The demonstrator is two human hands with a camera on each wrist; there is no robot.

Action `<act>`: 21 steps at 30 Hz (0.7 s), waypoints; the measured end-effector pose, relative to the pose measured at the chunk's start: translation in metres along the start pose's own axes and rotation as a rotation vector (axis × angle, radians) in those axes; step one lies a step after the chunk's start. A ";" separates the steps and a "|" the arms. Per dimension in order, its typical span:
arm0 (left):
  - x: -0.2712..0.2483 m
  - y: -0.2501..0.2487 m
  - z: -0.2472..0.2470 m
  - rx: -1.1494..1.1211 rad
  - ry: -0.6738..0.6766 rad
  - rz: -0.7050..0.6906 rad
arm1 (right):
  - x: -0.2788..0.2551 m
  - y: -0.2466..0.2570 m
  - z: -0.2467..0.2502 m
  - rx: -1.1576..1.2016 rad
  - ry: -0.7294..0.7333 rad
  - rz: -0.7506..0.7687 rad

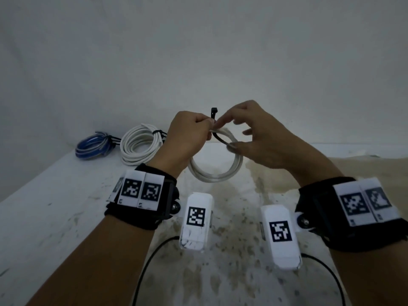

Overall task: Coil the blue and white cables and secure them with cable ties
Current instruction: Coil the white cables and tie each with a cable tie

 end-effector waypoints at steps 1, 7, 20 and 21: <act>-0.001 -0.001 0.001 -0.002 0.002 0.000 | 0.001 0.005 -0.002 0.004 0.006 0.035; -0.004 -0.005 -0.008 -0.020 0.037 0.004 | 0.004 0.004 0.000 0.358 -0.486 -0.036; -0.007 0.002 -0.016 -0.014 0.044 0.106 | 0.002 0.005 -0.004 -0.123 -0.485 -0.075; -0.007 0.002 -0.016 -0.018 0.043 0.110 | 0.002 0.007 -0.005 -0.147 -0.461 -0.063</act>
Point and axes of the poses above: each hand's wrist, its own x-axis towards the middle knuckle, its own z-axis out of the back of the hand, y = z × x, the point moved 4 cm from there along x, towards the middle knuckle, and after that the axes turned 7 degrees about z, right-handed, at the moved point
